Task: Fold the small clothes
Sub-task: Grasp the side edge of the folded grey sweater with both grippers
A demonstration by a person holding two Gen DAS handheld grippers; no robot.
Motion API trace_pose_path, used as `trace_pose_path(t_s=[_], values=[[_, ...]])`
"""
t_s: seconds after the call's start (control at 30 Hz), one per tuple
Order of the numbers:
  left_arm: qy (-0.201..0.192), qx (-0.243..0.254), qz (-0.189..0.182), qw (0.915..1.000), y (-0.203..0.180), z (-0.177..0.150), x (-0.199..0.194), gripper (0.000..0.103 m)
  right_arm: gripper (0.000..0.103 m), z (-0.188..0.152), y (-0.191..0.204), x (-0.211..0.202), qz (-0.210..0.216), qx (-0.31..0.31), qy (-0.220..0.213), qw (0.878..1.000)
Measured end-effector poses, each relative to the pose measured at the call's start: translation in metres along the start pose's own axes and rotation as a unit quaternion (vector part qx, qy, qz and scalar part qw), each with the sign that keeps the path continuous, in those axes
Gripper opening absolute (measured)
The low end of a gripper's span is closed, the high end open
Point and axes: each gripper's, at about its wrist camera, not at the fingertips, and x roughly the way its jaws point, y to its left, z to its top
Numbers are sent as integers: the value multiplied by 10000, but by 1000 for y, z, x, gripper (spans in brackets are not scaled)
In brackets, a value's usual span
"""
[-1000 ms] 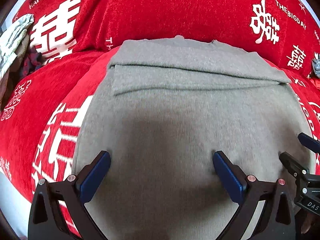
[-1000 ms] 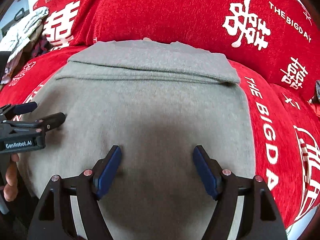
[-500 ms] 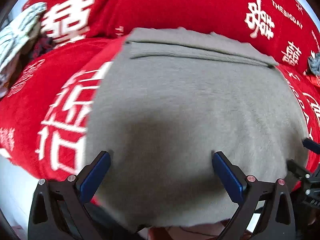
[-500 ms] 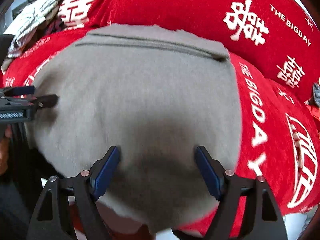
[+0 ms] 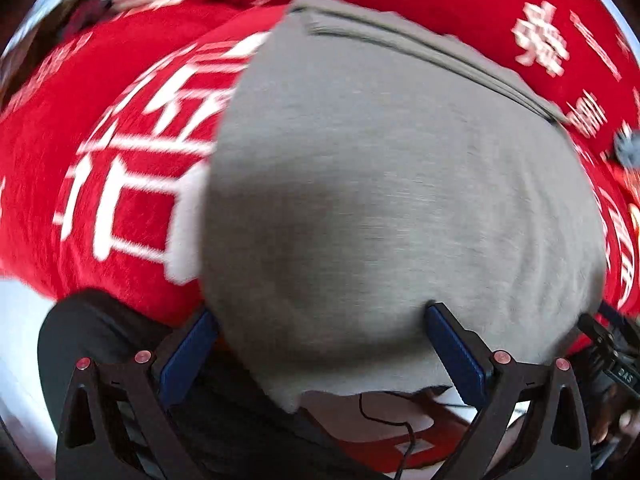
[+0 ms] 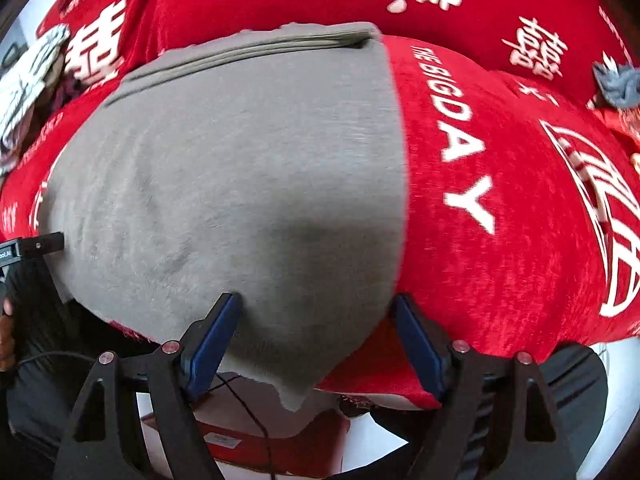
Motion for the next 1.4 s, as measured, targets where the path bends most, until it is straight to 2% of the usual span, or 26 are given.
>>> trace_pose_path(t_s=[0.03,0.07,0.1,0.13,0.17,0.2,0.33,0.47,0.57,0.7,0.83,0.9,0.97,1.07,1.13,1.17,1.23,1.27,1.3,1.33,1.4], values=[[-16,52,37,10000,-4,-1,0,100,81,-1,5,0,-58,-66,-39,10000],[-44,91,70,9999,-6,-2,-1,94,79,-1,7,0,-94,-113,-73,9999],[-112,148,61,9998,-10,-3,-4,81,71,-1,9,-1,-116,-146,-114,9998],[-230,214,55,9995,-12,-3,-9,72,54,0,8,-5,-95,-129,-196,9997],[-351,301,36,9989,-16,-5,-15,44,42,1,5,-9,1,-44,-281,9996],[-429,430,-3,9982,-21,-7,-21,20,20,3,2,-11,144,49,-299,9994],[-465,705,235,9961,-33,-6,-24,19,14,7,-8,-16,548,279,-331,9976],[-730,516,-32,9960,-32,2,-43,16,13,12,-16,-35,980,424,-763,9913],[-933,542,-143,9941,-30,17,-57,16,13,26,-19,-49,1144,489,-1067,9865],[-1209,688,-84,9902,-43,49,-67,16,13,61,-24,-60,1123,571,-1472,9811],[-1401,350,-90,9895,-41,85,-64,16,13,100,-38,-51,1045,942,-1638,9764],[-1382,113,-70,9903,-33,99,-53,16,13,109,-43,-40,976,1082,-1571,9768],[-1200,-74,-68,9927,-24,108,-36,16,13,115,-49,-24,934,1149,-1424,9787],[-995,-135,-62,9949,-18,108,-14,16,13,117,-50,4,823,1103,-1150,9838],[-1020,-69,-96,9947,-18,104,-9,16,13,116,-50,16,833,1079,-1030,9853],[-1079,-21,-85,9941,-19,102,-10,20,13,114,-52,19,892,1109,-1010,9847],[-1035,61,-159,9945,-19,98,-10,45,21,109,-59,18,1151,1278,-1031,9797],[-1001,52,-231,9947,-18,95,-12,75,25,107,-63,18,1330,1371,-1027,9762],[-1037,23,-231,9943,-16,93,-14,90,34,103,-68,15,1509,1439,-1059,9723],[-1182,-35,-160,9928,-13,87,-19,90,44,99,-70,12,1582,1475,-1108,9700],[-1270,-92,-184,9917,-7,80,-25,90,49,89,-73,6,1669,1496,-1209,9670]])
